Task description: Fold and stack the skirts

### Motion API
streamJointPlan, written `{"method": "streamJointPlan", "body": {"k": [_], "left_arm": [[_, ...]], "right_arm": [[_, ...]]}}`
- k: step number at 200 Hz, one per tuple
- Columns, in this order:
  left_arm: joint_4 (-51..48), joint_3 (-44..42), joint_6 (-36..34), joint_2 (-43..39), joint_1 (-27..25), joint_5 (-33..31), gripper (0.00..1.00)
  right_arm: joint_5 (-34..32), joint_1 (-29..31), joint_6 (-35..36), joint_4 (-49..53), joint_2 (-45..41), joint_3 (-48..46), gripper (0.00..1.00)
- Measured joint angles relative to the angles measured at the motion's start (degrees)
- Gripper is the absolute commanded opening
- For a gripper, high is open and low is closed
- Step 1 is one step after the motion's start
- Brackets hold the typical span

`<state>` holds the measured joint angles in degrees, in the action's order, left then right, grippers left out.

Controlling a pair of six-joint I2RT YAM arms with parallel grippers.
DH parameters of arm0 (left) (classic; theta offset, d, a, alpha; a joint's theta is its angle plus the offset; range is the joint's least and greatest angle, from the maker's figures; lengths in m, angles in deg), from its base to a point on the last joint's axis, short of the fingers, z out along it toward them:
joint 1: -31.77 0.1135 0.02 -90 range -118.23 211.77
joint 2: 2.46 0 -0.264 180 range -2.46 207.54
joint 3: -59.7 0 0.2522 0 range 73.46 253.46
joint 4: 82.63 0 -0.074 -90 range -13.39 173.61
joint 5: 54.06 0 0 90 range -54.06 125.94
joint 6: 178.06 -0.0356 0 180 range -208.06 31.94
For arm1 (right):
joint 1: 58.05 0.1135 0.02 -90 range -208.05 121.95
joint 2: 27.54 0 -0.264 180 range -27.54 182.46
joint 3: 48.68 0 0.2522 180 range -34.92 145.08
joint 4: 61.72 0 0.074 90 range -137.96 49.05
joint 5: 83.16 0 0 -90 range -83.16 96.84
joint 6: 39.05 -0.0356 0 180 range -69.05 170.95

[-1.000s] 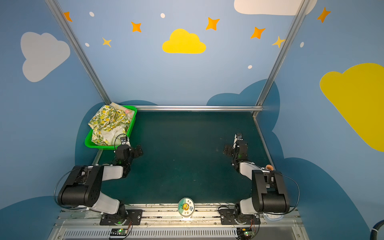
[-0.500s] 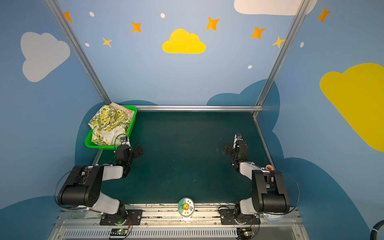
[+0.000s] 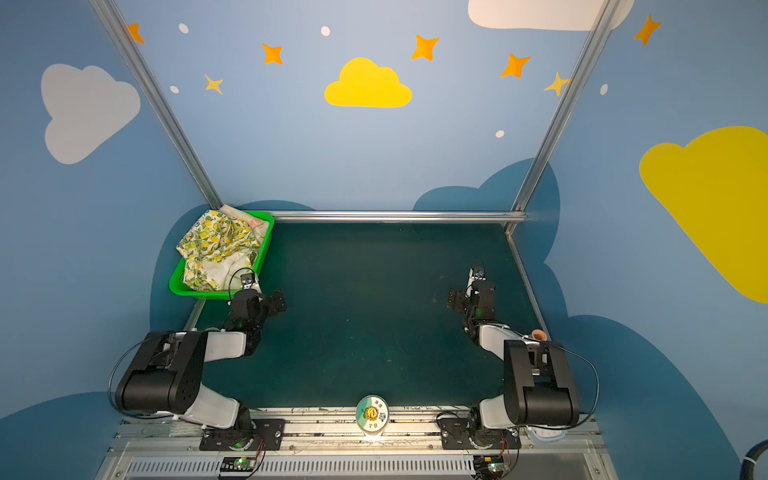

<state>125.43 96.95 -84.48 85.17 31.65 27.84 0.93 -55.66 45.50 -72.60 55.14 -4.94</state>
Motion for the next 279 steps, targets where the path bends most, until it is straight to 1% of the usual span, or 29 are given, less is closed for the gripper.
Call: {"method": "streamJointPlan", "body": {"k": [4, 17, 20, 47, 58, 80, 99, 118, 131, 143, 171, 202, 219, 262, 279], "left_arm": [[-0.07, 0.0, -0.04, 0.0, 0.0, 0.07, 0.92], [-2.8, 0.63, -0.28, -1.33, 0.0, 0.31, 0.88], [-3.32, 0.76, -0.2, -1.57, 0.0, 0.31, 0.88], [-13.68, 5.81, 0.35, -8.76, -0.07, 0.42, 0.86], [-17.2, 8.24, 1.49, -12.15, -0.13, 0.81, 0.88], [-24.81, 13.42, 5.33, -17.9, -0.2, 1.36, 0.92], [-32.46, 19.21, 9.01, -19.23, 0.15, 0.92, 0.91], [-40.92, 26.95, 12.31, -17.03, 2.23, 1.03, 0.9], [-46.97, 34.18, 15.43, -13.31, 5.64, 2.32, 0.89], [-50.21, 38.62, 17.79, -10.03, 8.94, 3.67, 0.89], [-56.54, 45.7, 21.9, -2.36, 15.17, 7.02, 0.88], [-63.76, 53.66, 23.26, 6.01, 18.12, 8.92, 0.86], [-66.18, 56.68, 23.39, 8.83, 19.32, 9.07, 0.86], [-68.72, 59.28, 24.13, 10.6, 25.0, 9.05, 0.85], [-69.51, 61.37, 23.93, 12.17, 26.23, 8.55, 0.85]], "right_arm": [[0.04, 0.0, 0.02, 0.02, 0.0, 0.0, 0.8], [0.35, 0.13, 0.59, 2.95, -0.11, 1.38, 0.7], [0.33, 0.22, 0.81, 4.26, -0.11, 2.08, 0.7], [-1.92, 1.6, -0.48, 14.91, -1.73, 11.17, 0.7], [-2.01, 2.19, -1.14, 17.35, -3.19, 13.77, 0.69], [-1.16, 3.76, -2.51, 21.9, -5.99, 18.01, 0.69], [0.74, 4.98, -3.61, 25.51, -6.34, 20.52, 0.68], [3.21, 6.21, -4.52, 28.83, -6.03, 22.4, 0.68], [4.76, 6.95, -5.4, 30.58, -5.44, 23.67, 0.67], [5.86, 7.28, -6.49, 31.63, -4.85, 24.63, 0.67], [8.66, 7.8, -8.7, 32.24, -3.56, 26.08, 0.67], [10.93, 7.85, -9.7, 32.54, -1.07, 27.56, 0.67], [11.5, 7.85, -9.9, 33.03, 0.11, 28.63, 0.67], [11.82, 7.85, -10.12, 33.46, 1.55, 31.17, 0.67], [12.2, 7.85, -10.29, 33.42, 2.01, 31.26, 0.67]]}}
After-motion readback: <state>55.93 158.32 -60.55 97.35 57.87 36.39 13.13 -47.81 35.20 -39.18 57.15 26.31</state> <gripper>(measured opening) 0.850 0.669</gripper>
